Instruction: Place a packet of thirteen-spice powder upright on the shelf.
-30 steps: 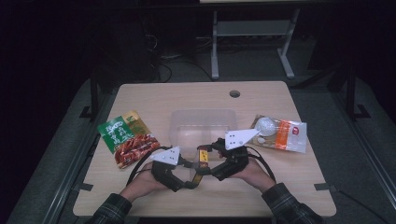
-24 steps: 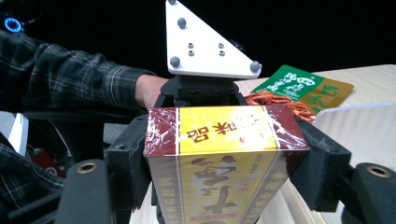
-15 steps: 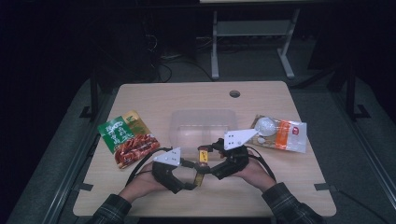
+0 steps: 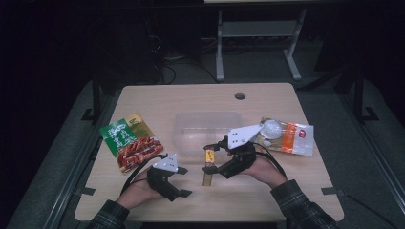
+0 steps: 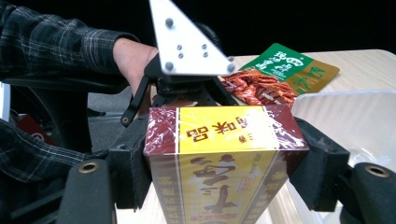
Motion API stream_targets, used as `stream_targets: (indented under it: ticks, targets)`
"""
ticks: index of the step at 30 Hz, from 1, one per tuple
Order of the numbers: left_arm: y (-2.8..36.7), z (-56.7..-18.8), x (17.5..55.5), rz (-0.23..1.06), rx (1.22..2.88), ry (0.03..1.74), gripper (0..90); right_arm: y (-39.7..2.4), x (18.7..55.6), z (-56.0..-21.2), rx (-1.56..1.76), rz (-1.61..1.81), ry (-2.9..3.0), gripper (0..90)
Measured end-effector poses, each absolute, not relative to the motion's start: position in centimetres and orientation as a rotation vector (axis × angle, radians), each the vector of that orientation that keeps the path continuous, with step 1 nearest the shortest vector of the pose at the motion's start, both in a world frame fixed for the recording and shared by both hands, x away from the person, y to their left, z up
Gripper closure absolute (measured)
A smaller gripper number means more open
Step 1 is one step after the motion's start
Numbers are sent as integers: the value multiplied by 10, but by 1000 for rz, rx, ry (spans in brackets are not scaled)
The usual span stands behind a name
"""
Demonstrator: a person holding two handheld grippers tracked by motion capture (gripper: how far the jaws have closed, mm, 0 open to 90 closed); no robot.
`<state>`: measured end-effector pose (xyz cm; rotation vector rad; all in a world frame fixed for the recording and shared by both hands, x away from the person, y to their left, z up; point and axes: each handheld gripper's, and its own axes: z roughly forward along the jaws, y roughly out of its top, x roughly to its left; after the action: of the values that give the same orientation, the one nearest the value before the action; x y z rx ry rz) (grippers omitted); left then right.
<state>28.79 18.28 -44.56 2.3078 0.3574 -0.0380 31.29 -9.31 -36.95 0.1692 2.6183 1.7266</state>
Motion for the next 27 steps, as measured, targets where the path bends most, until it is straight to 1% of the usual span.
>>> stream_targets:
  ticks: [5, 16, 27]
  targets:
    - [188, -446, 286, -70, 2306, 408, 180, -96, 320, -361, 159, 1708, 2606, 306]
    - [190, -447, 285, -66, 2297, 394, 180, -103, 342, -339, 135, 1678, 2582, 306]
    - [190, -447, 286, -56, 2301, 377, 180, -102, 370, -331, 154, 1650, 2588, 306]
